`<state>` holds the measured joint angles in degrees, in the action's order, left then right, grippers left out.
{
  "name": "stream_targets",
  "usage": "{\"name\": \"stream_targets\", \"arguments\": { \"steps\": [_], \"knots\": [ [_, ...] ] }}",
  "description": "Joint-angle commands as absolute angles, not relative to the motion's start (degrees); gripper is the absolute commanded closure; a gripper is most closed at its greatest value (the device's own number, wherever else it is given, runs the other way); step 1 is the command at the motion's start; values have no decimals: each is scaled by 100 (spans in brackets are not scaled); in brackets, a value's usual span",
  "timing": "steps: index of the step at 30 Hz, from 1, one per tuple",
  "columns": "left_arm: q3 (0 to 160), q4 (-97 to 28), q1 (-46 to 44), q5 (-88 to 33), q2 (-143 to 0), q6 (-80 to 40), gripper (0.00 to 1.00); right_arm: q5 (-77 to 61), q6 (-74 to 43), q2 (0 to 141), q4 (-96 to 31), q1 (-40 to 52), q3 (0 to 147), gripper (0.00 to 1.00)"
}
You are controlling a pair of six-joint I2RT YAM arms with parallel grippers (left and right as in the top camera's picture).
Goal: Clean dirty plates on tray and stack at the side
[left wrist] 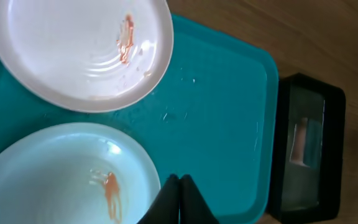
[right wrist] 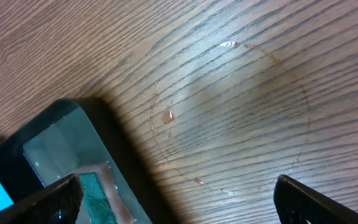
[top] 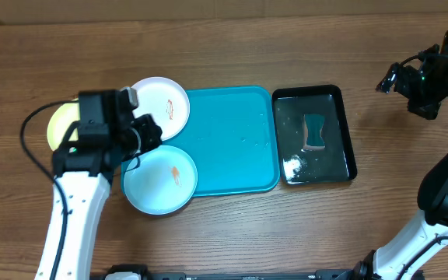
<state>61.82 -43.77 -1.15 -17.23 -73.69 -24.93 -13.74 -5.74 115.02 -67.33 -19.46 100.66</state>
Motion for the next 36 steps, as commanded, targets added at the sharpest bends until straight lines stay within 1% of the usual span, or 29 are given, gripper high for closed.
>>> {"name": "stream_targets", "arguments": {
  "steps": [1, 6, 9, 10, 12, 13, 14, 15, 16, 17, 18, 19, 24, 30, 36],
  "knots": [
    [6160, -4158, -355, -1485, -7703, -2427, 96, -1422, -561, 11504, -6713, -1962, 10165, 0],
    [6160, -3730, -674, -1483, -8307, -2418, 96, -1446, -602, 11504, -6694, -1962, 10165, 0],
    [6160, -3546, -773, -1481, -8670, -2405, 96, -1791, -919, 11504, -6617, -1962, 10165, 0],
    [6160, -3522, -788, -1481, -8759, -2373, 96, -1986, -1024, 11504, -6755, -1962, 10165, 0],
    [6160, -3516, -792, -1483, -8903, -2274, 96, -2836, -1085, 11498, -7013, -1962, 10186, 0],
    [6160, -3518, -792, -1485, -8943, -2241, 96, -3347, -1015, 11498, -7109, -1970, 10210, 2],
    [6160, -3520, -792, -1487, -8969, -2209, 96, -4027, -913, 11487, -7210, -1970, 10215, 16],
    [6160, -3524, -792, -1490, -8967, -2204, 96, -4381, -897, 11487, -7262, -1968, 10215, 25],
    [6160, -3524, -792, -1505, -8960, -2204, 96, -4718, -899, 11487, -7330, -1938, 10215, 40],
    [6163, -3522, -792, -1538, -8956, -2206, 96, -4836, -899, 11487, -7404, -1883, 10215, 61],
    [6163, -3522, -792, -1629, -8952, -2204, 96, -4851, -899, 11487, -7502, -1809, 10215, 85],
    [6163, -3522, -792, -1745, -8952, -2204, 96, -4845, -897, 11487, -7601, -1723, 10215, 96],
    [6163, -3472, -792, -1885, -8952, -2108, 96, -4101, -1015, 11489, -7802, -1011, 10193, 96],
    [6163, -3409, -790, -1874, -8954, -1922, 96, -3267, -2102, 11489, -7384, -3, 9907, 96],
    [6163, -3402, -797, -1741, -8954, -1925, 96, -1804, -3194, 11489, -6943, 722, 9564, 96]
  ]
}}
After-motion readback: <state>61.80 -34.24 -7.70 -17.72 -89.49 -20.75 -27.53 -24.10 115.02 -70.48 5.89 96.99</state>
